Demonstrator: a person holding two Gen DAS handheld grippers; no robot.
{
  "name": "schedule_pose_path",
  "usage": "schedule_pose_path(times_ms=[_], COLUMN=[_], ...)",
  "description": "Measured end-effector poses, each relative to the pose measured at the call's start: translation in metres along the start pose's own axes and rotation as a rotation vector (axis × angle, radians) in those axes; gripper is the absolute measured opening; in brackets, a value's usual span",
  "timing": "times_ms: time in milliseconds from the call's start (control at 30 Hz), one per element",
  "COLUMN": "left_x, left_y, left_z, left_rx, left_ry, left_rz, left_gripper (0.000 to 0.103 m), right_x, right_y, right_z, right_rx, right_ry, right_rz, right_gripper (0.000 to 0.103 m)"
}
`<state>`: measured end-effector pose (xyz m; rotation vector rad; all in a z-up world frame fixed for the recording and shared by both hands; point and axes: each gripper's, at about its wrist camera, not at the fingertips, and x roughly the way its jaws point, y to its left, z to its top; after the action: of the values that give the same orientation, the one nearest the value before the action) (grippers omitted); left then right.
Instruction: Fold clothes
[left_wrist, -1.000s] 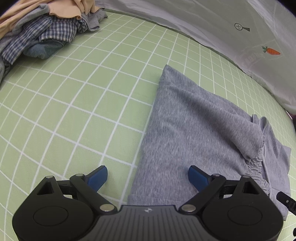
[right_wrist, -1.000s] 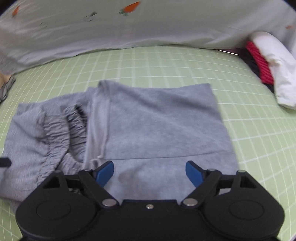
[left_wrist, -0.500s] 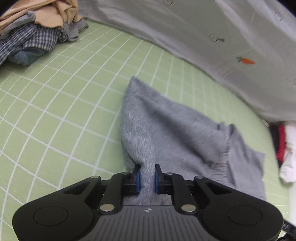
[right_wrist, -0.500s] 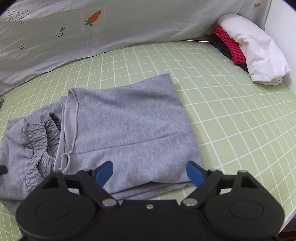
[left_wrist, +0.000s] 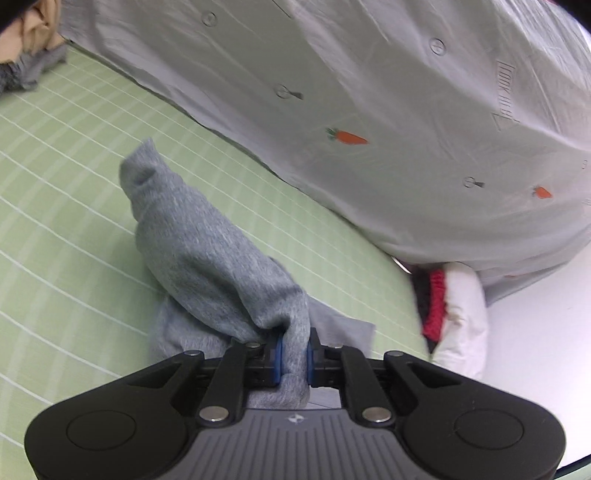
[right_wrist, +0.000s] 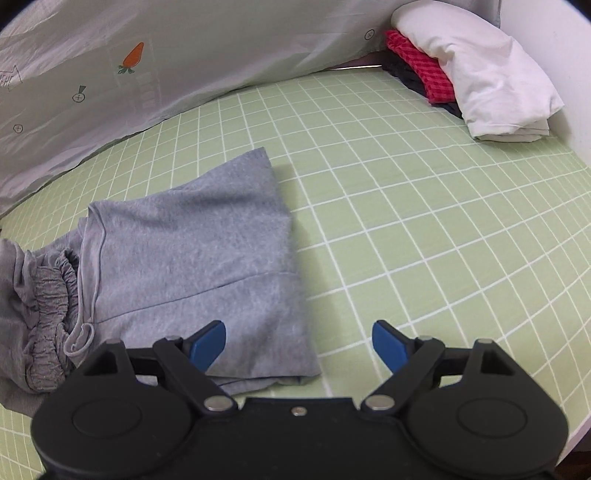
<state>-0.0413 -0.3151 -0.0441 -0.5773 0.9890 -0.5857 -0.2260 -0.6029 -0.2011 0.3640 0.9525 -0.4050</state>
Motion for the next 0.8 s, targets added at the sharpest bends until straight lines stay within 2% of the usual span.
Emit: schedule_pose_path(times_ms=[67,167,400,500,600,667,700,800], left_x=[0.017,0.049,0.12,0.136,0.141,0.138,0.136,0.122], left_y=[-0.01,-0.02,-0.024,-0.026,-0.027,-0.028,-0.028,-0.031], left_z=[-0.008,-0.023,-0.062,-0.07,-0.07,-0.067,-0.065,-0.059], left_rx=[-0.036,-0.098,-0.223,-0.243,-0.268,-0.285,-0.295,-0.323], left_ry=[0.018,0.047,0.139,0.171,0.171,0.176,0.178,0.187], left_rz=[-0.037,-0.056,0.033,0.088,0.107,0.097,0.089,0.037], left_gripper=[0.012,0.012,0.012,0.013,0.015,0.02,0.025,0.05], right_x=[0.0,0.0,0.007,0.011,0.014,0.015,0.015,0.014], right_y=[-0.018,-0.048,-0.118,-0.136,-0.142,-0.142,-0.141,-0.13], right_z=[0.005,0.013,0.028,0.031,0.033,0.035,0.035,0.033], right_rx=[-0.005,-0.01,0.058,0.087,0.096,0.106,0.11,0.103], right_ry=[0.001,0.001,0.013,0.019,0.014,0.013,0.015,0.027], right_rz=[0.002,-0.009,-0.05,-0.046,-0.032,-0.018,-0.01,0.015], right_gripper=[0.087,0.087,0.087,0.087,0.087,0.088,0.088,0.088])
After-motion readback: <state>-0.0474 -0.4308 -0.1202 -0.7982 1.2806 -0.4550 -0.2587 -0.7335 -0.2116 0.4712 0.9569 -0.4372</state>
